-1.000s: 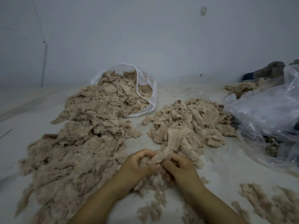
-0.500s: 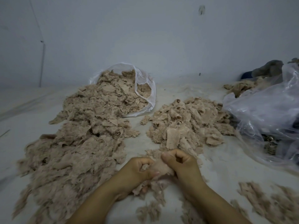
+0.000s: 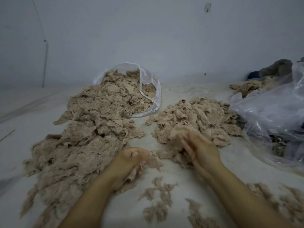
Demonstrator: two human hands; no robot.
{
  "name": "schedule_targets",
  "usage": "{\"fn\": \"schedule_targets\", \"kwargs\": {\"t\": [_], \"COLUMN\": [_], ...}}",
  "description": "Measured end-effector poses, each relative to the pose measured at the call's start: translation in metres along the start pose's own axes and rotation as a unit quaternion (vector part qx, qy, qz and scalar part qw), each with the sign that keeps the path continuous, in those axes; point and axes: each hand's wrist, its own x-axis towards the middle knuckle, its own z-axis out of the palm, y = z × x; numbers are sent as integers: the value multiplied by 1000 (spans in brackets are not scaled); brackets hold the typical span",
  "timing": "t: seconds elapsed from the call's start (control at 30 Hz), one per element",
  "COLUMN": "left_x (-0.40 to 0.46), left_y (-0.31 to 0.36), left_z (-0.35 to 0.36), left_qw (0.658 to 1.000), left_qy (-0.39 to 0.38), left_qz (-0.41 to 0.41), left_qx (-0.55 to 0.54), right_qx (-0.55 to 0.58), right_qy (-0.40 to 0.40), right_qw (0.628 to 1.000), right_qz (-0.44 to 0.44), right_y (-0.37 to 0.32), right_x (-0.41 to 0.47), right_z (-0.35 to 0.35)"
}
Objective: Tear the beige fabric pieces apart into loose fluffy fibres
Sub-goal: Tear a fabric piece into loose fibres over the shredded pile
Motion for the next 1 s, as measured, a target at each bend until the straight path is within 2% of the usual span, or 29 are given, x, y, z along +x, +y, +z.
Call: {"fn": "schedule_targets", "kwargs": {"t": [0.03,0.1,0.17,0.2,0.23,0.27,0.3,0.33,0.37,0.43,0.47,0.5,0.57,0.63,0.7,0.77,0.83,0.93,1.0], "left_x": [2,5,5,5,5,5,6,6,6,8,9,10,10,10,9,8,9,10,11], "left_y": [0,1,2,2,2,1,1,0,0,-2,-3,-4,-7,-12,-16,-21,-23,-21,-19], "left_z": [0,-1,-3,-3,-3,-3,-3,-2,-3,-5,-6,-7,-10,-8,-2,5,8,4,0], "left_qw": [998,993,992,992,992,992,992,993,993,993,992,993,996,998,956,904,895,916,936], "left_qy": [41,73,76,80,83,82,79,75,74,77,79,81,63,12,-43,-72,-93,-115,-87], "left_qz": [-5,1,15,20,23,26,27,27,27,23,19,16,7,16,52,94,100,91,88], "left_qx": [-40,-95,-97,-97,-97,-95,-91,-87,-85,-91,-92,-90,-69,62,285,411,424,373,330], "right_qx": [62,80,-6,-113,-289,-463,-578,-641,-684,-732,-737,-732,-711,-697,-677,-657,-660,-687,-691], "right_qy": [-14,-25,-59,-89,-132,-180,-226,-262,-295,-341,-357,-371,-374,-354,-319,-280,-270,-273,-243], "right_qw": [998,994,992,983,946,868,778,708,650,565,545,542,576,610,651,691,690,650,654], "right_qz": [25,65,109,110,67,-20,-97,-142,-150,-173,-181,-184,-155,-129,-126,-117,-124,-180,-192], "right_y": [-4,0,20,32,44,53,62,68,72,81,83,81,71,57,46,38,31,24,22], "right_x": [3,4,-1,-4,-7,-6,-3,-2,-4,-11,-16,-20,-27,-34,-39,-42,-46,-50,-48], "right_z": [5,14,22,25,26,24,23,23,23,16,9,2,-13,-27,-35,-42,-52,-66,-65]}}
